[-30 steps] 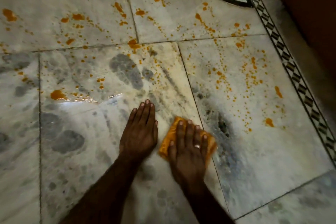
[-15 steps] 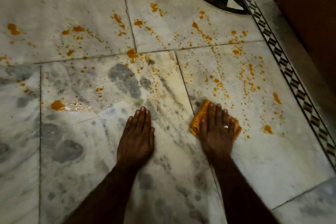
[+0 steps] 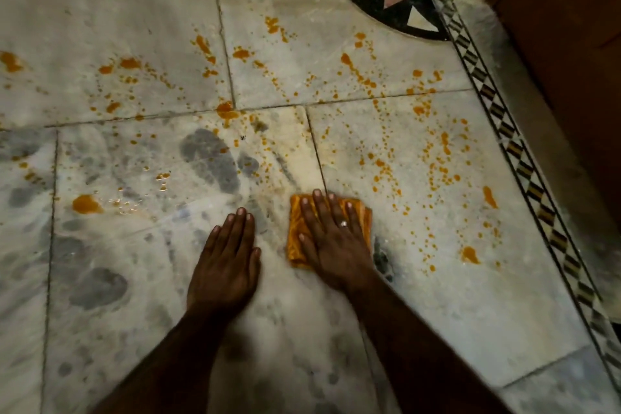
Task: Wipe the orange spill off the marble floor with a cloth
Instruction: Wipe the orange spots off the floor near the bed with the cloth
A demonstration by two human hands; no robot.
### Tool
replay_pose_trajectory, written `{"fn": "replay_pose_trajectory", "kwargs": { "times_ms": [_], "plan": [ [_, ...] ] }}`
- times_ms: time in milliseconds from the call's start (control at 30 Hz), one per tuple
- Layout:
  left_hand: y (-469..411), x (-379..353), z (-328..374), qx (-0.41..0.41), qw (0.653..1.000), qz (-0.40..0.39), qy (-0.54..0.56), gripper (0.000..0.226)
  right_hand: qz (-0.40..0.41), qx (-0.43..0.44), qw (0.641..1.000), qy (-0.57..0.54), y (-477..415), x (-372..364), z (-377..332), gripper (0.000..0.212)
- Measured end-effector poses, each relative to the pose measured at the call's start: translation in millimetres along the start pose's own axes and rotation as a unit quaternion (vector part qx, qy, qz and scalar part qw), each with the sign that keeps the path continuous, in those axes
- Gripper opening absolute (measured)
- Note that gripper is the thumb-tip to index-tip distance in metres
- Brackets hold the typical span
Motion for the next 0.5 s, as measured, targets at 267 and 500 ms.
{"fn": "replay_pose_trajectory", "kwargs": {
  "times_ms": [267, 500],
  "plan": [
    [-1, -4, -2, 0.015, 0.999, -0.013, -0.031, 0.061, 0.014, 0.180, 0.981, 0.068, -11, 6, 111, 0.065],
    [-3, 3, 7, 0.053, 0.997, -0.025, -0.054, 0.062, 0.016, 0.200, 0.980, 0.013, 92, -9, 121, 0.065]
  ]
}}
Point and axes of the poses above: each hand's wrist, its own y-axis away from the middle knuckle, its own x-axis out of the back of the hand, z = x × y, the point moved 3 cm from there along -y, towards the middle knuckle, and after that the axes turned 3 degrees about -z, right-handed, at the moved point
